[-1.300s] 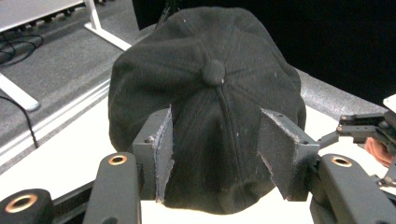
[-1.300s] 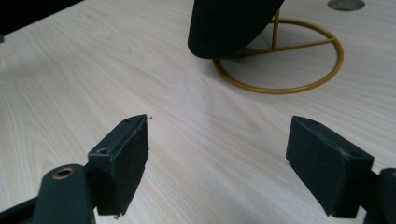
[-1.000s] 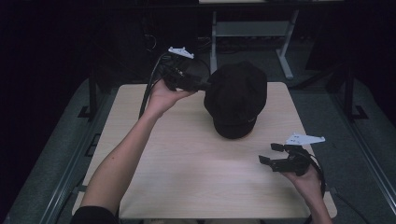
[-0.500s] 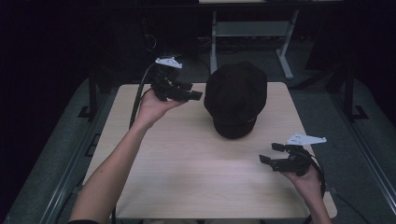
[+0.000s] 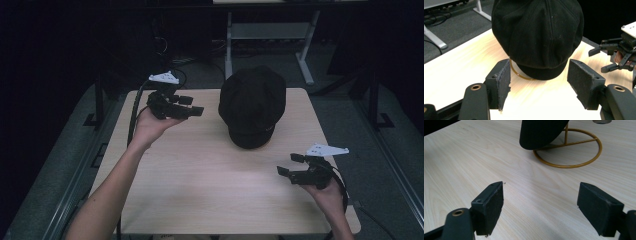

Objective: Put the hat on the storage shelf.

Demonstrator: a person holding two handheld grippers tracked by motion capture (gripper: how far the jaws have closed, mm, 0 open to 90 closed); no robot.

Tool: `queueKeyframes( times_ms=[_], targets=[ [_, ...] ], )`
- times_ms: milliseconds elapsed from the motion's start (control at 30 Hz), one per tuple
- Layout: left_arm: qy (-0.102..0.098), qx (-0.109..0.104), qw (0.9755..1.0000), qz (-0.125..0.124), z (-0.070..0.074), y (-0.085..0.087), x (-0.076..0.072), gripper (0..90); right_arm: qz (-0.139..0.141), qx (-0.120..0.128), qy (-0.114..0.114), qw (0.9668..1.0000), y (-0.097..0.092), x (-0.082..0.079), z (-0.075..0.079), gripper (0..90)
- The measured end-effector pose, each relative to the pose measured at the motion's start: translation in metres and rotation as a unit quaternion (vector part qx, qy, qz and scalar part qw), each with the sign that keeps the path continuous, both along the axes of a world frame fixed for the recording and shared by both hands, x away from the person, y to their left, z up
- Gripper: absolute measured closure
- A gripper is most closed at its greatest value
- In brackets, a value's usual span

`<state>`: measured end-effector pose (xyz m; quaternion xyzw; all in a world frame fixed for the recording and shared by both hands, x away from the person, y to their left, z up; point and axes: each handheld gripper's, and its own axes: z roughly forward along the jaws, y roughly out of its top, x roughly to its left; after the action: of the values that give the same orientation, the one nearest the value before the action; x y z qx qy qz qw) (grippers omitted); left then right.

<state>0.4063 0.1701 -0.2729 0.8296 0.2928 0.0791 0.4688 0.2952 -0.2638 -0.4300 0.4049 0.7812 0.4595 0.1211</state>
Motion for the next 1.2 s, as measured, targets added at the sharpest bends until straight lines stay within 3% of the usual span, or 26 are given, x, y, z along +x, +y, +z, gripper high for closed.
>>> queueKeyframes(
  times_ms=[1033,1200],
  targets=[
    [0.007,-0.020,0.9998,0.006,-0.032,0.035,-0.037,33.8,-0.001,-0.011,-0.002,0.9999,0.003,-0.002,-0.001,20.9],
    [0.010,-0.013,0.9999,0.005,-0.039,0.040,-0.043,32.9,-0.001,-0.012,0.000,0.9999,0.003,-0.002,-0.001,20.9]
  ],
)
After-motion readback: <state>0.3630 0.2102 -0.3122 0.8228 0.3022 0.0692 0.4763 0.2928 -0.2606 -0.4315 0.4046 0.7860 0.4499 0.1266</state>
